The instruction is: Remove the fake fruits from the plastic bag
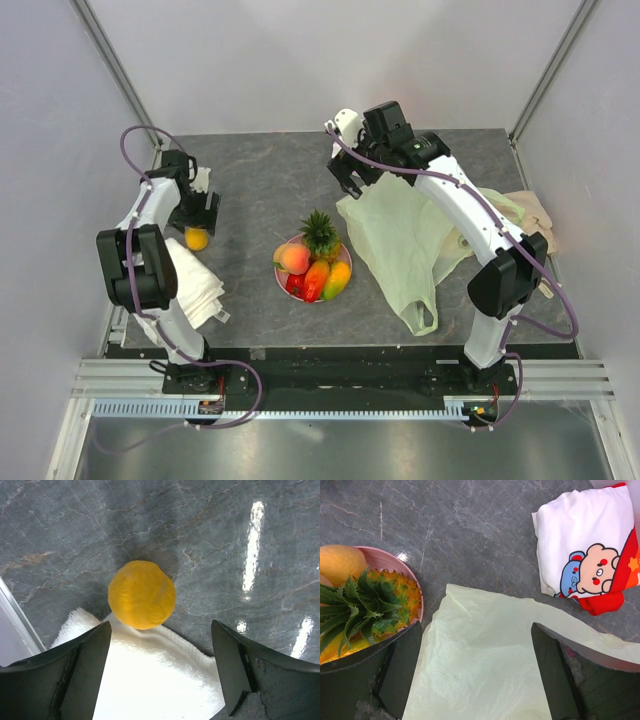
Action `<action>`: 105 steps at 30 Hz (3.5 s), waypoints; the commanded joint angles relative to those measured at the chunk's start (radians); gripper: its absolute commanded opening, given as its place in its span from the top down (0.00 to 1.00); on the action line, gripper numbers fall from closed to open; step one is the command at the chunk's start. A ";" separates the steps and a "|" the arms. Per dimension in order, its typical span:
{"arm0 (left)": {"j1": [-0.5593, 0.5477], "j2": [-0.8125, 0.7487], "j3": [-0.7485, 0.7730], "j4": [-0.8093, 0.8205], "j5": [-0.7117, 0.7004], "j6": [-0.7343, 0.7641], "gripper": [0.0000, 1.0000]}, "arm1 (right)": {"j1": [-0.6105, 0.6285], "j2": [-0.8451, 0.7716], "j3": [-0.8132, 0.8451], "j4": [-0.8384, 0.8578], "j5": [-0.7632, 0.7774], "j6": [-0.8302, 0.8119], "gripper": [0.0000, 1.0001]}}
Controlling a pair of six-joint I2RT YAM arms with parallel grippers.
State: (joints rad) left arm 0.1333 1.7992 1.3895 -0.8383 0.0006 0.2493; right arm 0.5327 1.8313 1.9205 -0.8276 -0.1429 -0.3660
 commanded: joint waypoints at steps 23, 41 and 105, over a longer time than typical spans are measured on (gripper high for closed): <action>-0.081 -0.191 0.112 -0.215 0.493 0.113 0.58 | -0.014 -0.055 -0.008 0.031 -0.018 0.039 0.02; -0.619 -0.469 0.029 -0.337 0.670 0.264 0.55 | -0.019 -0.090 -0.049 0.038 0.005 0.035 0.02; -0.844 -0.307 0.109 -0.219 0.271 0.235 0.41 | -0.066 -0.096 -0.075 0.041 -0.044 0.053 0.02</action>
State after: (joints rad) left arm -0.7048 1.5101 1.4792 -1.0462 0.2913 0.4576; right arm 0.4683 1.7699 1.8400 -0.8093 -0.1783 -0.3279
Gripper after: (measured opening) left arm 0.593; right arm 0.982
